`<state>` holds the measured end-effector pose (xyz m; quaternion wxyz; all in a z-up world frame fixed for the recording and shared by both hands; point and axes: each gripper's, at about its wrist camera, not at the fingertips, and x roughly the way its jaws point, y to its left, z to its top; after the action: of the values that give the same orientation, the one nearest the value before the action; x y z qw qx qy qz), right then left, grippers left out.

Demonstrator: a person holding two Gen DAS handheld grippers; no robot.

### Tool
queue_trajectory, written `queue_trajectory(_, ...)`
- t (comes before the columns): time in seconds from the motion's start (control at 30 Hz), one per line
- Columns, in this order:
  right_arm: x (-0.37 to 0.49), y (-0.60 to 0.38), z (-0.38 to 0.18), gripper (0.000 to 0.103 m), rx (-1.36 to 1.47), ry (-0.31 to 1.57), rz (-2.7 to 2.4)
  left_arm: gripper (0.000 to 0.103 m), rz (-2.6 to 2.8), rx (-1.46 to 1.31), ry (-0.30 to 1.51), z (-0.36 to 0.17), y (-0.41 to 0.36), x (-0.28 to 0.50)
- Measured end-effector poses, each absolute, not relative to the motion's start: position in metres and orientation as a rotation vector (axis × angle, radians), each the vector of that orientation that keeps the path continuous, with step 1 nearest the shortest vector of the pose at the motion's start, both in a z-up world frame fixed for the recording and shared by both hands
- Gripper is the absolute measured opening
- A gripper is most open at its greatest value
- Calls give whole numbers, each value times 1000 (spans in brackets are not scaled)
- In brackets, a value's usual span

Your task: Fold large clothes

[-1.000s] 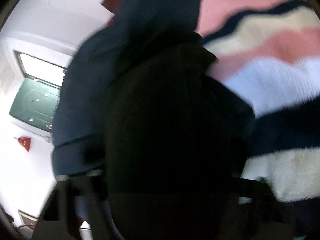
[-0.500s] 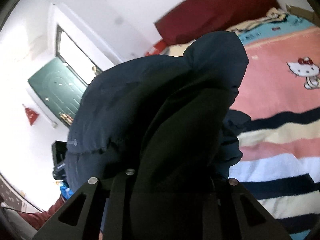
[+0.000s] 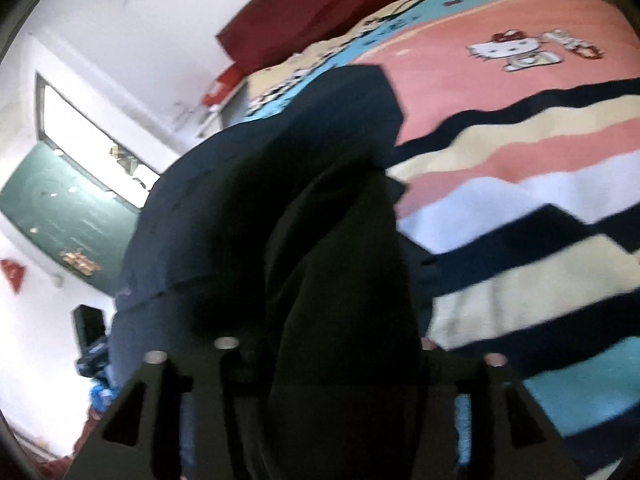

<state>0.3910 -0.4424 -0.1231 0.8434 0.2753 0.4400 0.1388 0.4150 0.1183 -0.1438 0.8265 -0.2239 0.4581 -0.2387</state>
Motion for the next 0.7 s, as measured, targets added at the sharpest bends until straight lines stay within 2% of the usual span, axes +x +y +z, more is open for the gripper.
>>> queue_trajectory(0.07,389,-445,-118,65,566,930,266,55,-498,-497,970,-137,128,410)
queue_trajectory(0.13,382,-452,-109,90,549,896,227,61,-461,-509,944,-125,142,402)
queue_trajectory(0.33,368,-479,-68,93,529,826,124,62,-336,-527,884,-100,185,381)
queue_trajectory(0.4,360,-476,-56,93,484,830,104,62,-286,-502,870,-73,186,369)
queue_trajectory(0.53,339,-446,-41,93,393,830,96,62,-268,-414,835,-45,168,346)
queue_trajectory(0.7,330,-397,-37,94,323,821,139,62,-336,-370,806,-37,121,344)
